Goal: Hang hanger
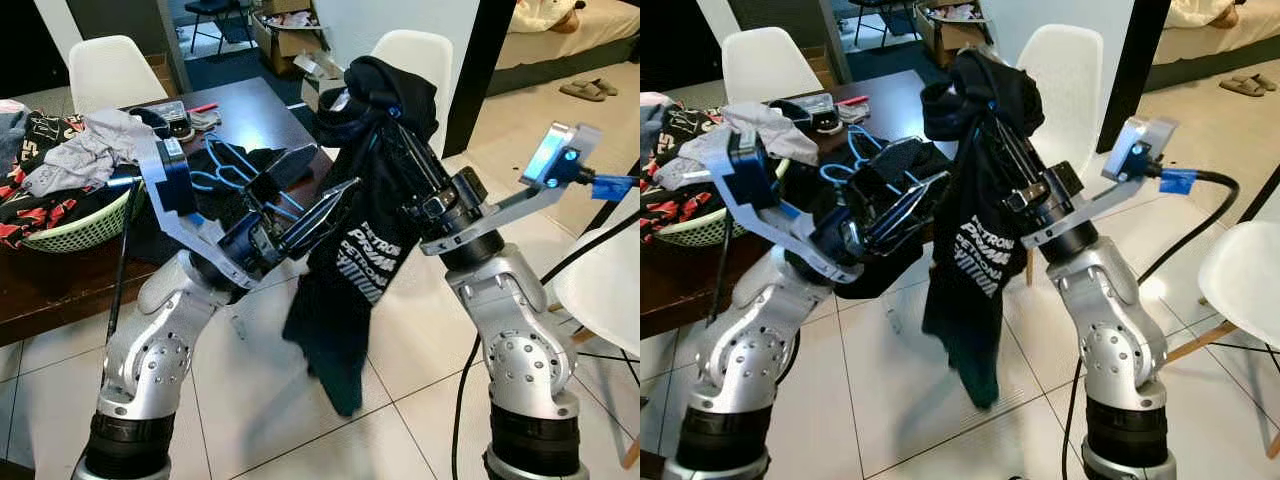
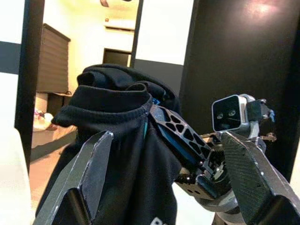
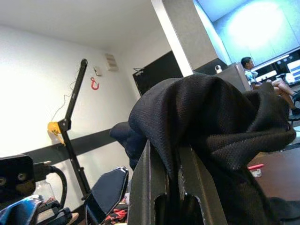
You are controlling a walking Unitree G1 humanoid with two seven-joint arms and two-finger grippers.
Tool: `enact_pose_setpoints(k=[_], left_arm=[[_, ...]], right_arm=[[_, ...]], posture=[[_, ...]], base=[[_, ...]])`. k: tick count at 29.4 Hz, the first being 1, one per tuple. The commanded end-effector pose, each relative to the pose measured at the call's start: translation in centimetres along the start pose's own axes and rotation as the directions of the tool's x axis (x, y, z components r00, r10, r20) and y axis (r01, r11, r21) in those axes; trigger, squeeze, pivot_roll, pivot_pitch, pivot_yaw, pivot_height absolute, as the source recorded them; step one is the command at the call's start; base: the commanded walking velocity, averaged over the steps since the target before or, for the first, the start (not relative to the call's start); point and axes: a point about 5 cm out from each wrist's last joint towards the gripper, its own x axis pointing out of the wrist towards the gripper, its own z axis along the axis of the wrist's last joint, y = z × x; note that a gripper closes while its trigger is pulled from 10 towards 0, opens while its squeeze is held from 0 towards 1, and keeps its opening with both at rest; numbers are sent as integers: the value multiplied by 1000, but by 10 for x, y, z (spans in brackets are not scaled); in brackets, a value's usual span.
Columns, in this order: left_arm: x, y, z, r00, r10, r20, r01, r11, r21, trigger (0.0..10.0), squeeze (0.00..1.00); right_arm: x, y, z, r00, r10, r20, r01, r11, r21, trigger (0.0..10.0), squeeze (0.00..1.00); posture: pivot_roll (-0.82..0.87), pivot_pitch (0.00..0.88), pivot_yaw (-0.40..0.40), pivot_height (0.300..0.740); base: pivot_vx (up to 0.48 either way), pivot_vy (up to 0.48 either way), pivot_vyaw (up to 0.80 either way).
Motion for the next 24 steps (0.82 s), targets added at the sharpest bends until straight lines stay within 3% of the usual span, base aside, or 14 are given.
enact_pose_setpoints(k=[1,6,16,22,23,24], left_arm=[[0,3,2,999,41,19,-42,999,26,10000,0],[4,14,7,992,120,46,-124,989,75,10000,0],[11,17,7,990,129,53,-134,984,113,10000,0],[11,19,9,988,140,57,-146,981,123,10000,0],[9,21,9,986,154,58,-161,978,131,0,0],[8,22,10,985,164,59,-170,976,135,0,0]], right_arm=[[3,9,-1,999,50,5,-50,999,13,0,0],[2,20,-4,994,113,-10,-112,993,35,0,0],[0,35,-9,981,191,-24,-189,980,65,0,0],[1,37,-11,981,190,-28,-188,980,68,0,0],[1,36,-11,983,183,-28,-181,981,68,0,0],[2,35,-11,984,175,-28,-173,983,65,0,0]], posture=[[21,130,45,740],[14,131,45,740],[7,128,47,740],[8,127,46,740],[8,127,46,740],[8,127,46,740]], base=[[0,0,0],[0,0,0],[0,0,0],[0,0,0],[0,0,0],[0,0,0]])
